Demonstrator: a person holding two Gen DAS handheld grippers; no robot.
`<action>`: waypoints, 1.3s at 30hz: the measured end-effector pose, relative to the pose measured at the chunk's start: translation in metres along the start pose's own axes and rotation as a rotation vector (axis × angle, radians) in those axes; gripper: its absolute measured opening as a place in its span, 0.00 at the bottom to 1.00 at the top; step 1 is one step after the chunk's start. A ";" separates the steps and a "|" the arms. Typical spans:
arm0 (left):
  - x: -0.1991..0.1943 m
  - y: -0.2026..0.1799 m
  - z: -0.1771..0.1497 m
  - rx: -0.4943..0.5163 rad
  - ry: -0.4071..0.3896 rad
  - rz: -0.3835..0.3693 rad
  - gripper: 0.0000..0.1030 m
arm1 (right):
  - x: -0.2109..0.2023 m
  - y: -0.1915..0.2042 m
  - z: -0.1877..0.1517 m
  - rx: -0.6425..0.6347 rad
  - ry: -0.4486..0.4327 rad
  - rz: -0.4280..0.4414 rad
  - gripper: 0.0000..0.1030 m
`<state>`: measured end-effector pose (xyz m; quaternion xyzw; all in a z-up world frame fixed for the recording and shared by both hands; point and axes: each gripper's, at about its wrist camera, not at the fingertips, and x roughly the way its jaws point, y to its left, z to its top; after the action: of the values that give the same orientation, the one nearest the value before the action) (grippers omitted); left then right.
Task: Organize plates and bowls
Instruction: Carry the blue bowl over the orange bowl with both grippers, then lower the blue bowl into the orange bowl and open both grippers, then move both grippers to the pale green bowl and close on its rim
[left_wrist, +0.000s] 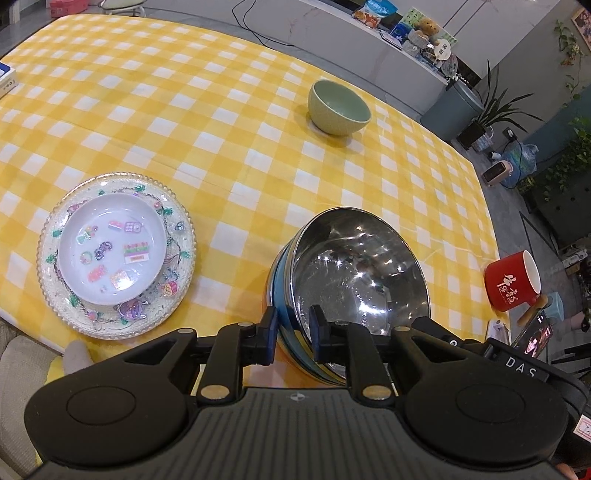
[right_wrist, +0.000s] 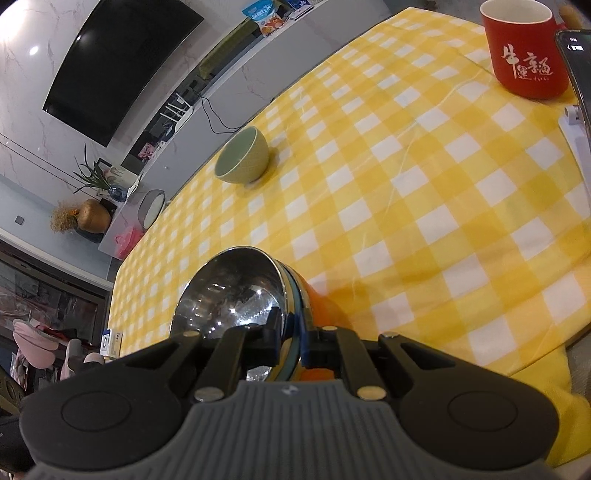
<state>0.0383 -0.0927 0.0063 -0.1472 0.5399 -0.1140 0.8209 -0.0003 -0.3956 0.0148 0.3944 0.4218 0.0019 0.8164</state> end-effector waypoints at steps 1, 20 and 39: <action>0.000 0.000 0.000 0.000 0.002 -0.003 0.19 | 0.000 0.000 0.000 0.000 -0.001 0.000 0.07; -0.011 -0.010 0.018 0.118 -0.086 0.024 0.25 | -0.004 0.032 0.005 -0.168 -0.122 -0.082 0.36; -0.001 -0.016 0.091 0.254 -0.226 0.060 0.49 | 0.073 0.080 0.094 -0.259 -0.203 -0.142 0.45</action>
<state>0.1210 -0.0967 0.0465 -0.0381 0.4296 -0.1396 0.8914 0.1379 -0.3762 0.0473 0.2530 0.3604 -0.0413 0.8969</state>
